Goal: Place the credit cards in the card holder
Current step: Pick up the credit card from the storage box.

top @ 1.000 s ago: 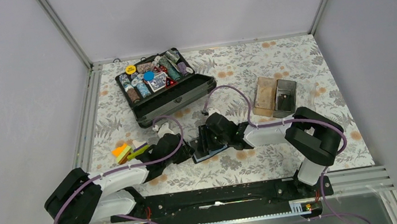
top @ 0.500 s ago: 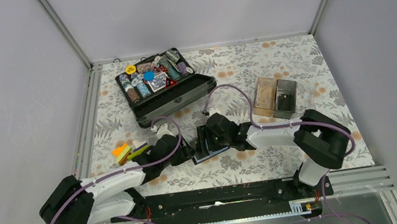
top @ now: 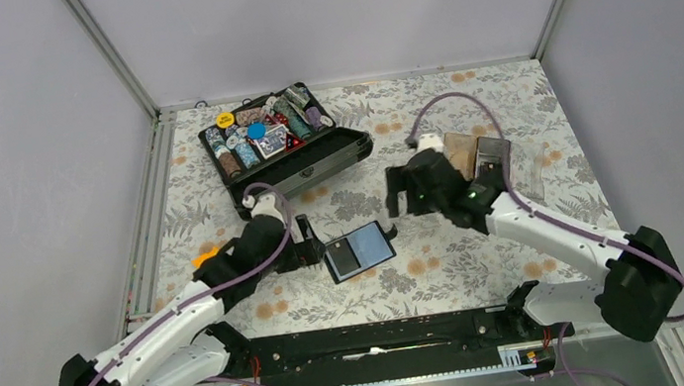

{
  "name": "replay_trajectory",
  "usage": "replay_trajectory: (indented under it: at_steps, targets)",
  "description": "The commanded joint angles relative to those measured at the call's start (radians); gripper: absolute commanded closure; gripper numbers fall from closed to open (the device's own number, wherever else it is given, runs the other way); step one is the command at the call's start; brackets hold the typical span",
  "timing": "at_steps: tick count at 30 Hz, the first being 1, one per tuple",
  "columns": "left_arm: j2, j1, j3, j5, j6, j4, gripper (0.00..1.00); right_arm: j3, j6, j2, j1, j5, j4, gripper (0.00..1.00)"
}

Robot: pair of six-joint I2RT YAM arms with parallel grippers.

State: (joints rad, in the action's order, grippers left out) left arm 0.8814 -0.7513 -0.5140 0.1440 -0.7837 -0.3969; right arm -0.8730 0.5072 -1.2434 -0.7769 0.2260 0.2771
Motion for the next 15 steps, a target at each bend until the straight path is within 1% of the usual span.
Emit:
replay_trajectory:
  at_steps: [1, 4, 7, 11, 15]
  targets:
    - [-0.050, 0.088, -0.163, -0.076, 0.179, -0.156, 0.01, -0.050, -0.104, 0.050, 0.196, 0.022, 0.145, 0.07]
    - [-0.065, 0.141, -0.240, -0.172, 0.239, -0.195, 0.01, -0.081, -0.140, 0.019, 0.328, 0.006, 0.151, 0.14]
    - [-0.065, 0.190, -0.302, -0.217, 0.308, -0.241, 0.01, -0.111, -0.162, -0.034, 0.427, 0.012, 0.131, 0.18]
    - [-0.055, 0.282, -0.342, -0.228, 0.395, -0.274, 0.01, -0.133, -0.178, -0.113, 0.543, 0.012, 0.090, 0.19]
    - [-0.062, 0.374, -0.333, -0.261, 0.425, -0.252, 0.01, -0.134, -0.193, -0.186, 0.634, -0.028, 0.041, 0.19]
